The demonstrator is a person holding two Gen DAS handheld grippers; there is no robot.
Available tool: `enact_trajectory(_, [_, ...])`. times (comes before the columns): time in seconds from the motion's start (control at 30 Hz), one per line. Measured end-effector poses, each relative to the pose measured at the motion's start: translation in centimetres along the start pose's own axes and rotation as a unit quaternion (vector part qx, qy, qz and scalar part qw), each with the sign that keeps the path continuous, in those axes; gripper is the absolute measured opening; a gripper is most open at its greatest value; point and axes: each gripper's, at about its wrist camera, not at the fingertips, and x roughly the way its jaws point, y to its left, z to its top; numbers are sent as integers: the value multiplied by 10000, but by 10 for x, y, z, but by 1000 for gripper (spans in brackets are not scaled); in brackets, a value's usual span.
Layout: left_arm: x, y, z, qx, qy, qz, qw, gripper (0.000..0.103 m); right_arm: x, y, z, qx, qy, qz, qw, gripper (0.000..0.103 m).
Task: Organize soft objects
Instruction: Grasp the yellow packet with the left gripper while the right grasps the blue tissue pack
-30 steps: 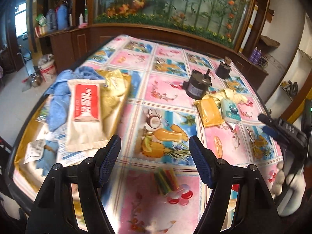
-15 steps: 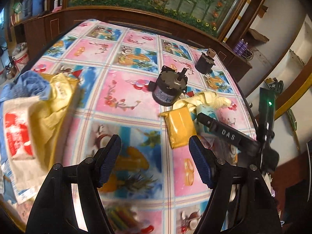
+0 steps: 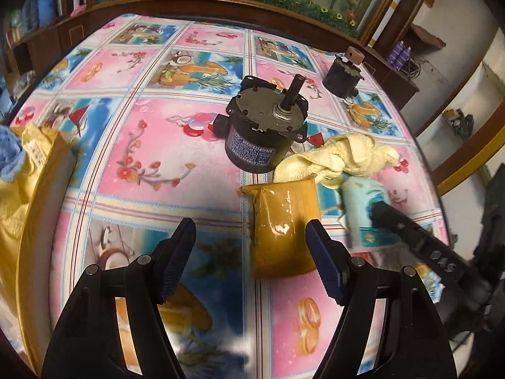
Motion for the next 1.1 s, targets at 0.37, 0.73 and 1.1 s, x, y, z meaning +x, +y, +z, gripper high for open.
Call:
enact_trajectory(0.37, [22,-31,4,680,-287,342,9967,77,-3,-16,4,415,-153,586,9973,46])
enact_trajectory(0.73, [24,-25,2,819,-81,236,9963,44,3,3,1,-117,-257,228,9993,60])
enact_trajectory(1.1, [10,-19,-8,607,-160,108,9980,44,21,26,-7,-1004,-244,-821,9912,70])
